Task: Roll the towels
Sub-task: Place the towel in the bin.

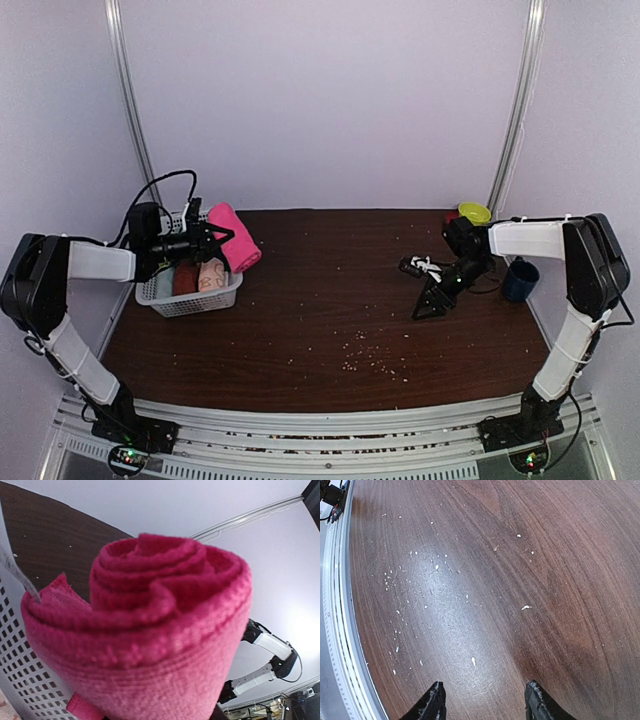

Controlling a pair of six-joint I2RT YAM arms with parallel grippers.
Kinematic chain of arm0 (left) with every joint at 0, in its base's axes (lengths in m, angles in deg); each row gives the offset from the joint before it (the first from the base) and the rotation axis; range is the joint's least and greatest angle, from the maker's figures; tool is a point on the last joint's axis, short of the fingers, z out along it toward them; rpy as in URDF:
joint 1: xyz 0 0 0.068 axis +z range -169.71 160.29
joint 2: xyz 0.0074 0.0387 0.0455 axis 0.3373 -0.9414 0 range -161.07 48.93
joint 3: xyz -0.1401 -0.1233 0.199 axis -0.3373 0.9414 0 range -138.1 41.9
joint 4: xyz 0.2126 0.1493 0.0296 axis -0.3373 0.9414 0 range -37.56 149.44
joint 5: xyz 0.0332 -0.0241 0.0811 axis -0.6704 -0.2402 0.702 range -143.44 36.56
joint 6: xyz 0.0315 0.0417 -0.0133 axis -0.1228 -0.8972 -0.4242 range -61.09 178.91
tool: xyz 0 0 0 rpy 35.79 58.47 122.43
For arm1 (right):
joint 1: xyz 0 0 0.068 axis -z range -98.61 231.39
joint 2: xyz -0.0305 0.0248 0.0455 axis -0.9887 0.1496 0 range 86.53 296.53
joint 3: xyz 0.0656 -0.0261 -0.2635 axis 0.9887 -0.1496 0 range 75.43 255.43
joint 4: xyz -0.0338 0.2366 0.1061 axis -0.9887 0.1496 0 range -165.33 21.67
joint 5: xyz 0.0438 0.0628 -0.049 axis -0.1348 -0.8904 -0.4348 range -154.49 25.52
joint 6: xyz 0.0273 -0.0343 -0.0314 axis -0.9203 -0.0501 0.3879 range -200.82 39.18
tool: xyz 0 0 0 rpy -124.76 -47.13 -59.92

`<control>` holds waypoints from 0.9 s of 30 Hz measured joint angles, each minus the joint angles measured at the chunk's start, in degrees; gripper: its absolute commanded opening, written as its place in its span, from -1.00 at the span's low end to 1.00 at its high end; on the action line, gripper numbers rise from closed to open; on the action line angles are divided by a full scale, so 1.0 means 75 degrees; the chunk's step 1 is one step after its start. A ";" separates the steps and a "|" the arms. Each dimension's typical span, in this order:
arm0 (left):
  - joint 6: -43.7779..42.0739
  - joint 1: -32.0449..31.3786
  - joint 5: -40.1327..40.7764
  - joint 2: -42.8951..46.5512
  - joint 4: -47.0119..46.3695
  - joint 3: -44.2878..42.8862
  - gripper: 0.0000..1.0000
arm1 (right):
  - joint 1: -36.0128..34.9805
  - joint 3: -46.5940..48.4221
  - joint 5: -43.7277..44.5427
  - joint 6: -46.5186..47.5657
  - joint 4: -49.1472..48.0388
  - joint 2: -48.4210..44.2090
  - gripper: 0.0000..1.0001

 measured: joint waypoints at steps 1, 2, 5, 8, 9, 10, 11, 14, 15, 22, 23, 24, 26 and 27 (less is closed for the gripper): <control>0.0233 0.0017 -0.0128 -0.0093 -0.0323 0.0000 -0.46 | 0.0000 0.0000 0.0000 0.0003 0.0009 0.0000 0.09; 0.0466 0.0029 -0.0224 -0.0163 -0.0612 0.0000 -0.47 | 0.0000 0.0000 0.0000 0.0006 0.0020 0.0000 0.09; 0.1087 0.0061 -0.0382 -0.0195 -0.1376 0.0003 -0.45 | 0.0000 0.0000 -0.0006 0.0017 0.0044 0.0000 0.09; 0.1422 0.0061 -0.0449 -0.0038 -0.1766 0.0000 -0.44 | 0.0000 0.0000 -0.0006 0.0026 0.0064 0.0000 0.09; 0.1513 0.0058 -0.0466 0.0044 -0.1871 0.0000 -0.45 | 0.0000 0.0000 -0.0006 0.0029 0.0067 0.0000 0.09; 0.1582 0.0058 -0.0481 0.0096 -0.1970 0.0000 -0.46 | 0.0000 0.0000 -0.0006 0.0029 0.0070 0.0000 0.09; 0.1652 0.0058 -0.0495 0.0125 -0.2081 0.0009 -0.47 | 0.0000 0.0000 -0.0006 0.0029 0.0073 0.0000 0.09; 0.1874 0.0058 -0.0510 0.0125 -0.2463 0.0172 -0.55 | 0.0000 0.0000 -0.0006 0.0029 0.0076 0.0000 0.09; 0.1970 0.0055 -0.0522 0.0096 -0.2594 0.0286 -0.56 | 0.0000 0.0000 -0.0006 0.0032 0.0076 0.0000 0.09; 0.2550 0.0041 -0.0711 -0.0612 -0.3112 0.0600 -0.64 | 0.0000 0.0000 -0.0003 0.0029 0.0076 0.0000 0.08; 0.2570 0.0050 -0.0752 -0.0697 -0.3101 0.0600 -0.64 | 0.0000 0.0000 -0.0003 0.0029 0.0076 0.0000 0.08; 0.2550 0.0070 -0.0810 -0.0749 -0.3054 0.0600 -0.64 | 0.0000 0.0000 -0.0003 0.0029 0.0076 0.0000 0.09; 0.2366 0.0146 -0.0901 -0.0775 -0.2809 0.0597 -0.65 | 0.0000 0.0000 -0.0003 0.0029 0.0076 0.0000 0.08; 0.2183 0.0221 -0.0976 -0.0775 -0.2573 0.0586 -0.64 | 0.0000 0.0000 -0.0003 0.0029 0.0076 0.0000 0.08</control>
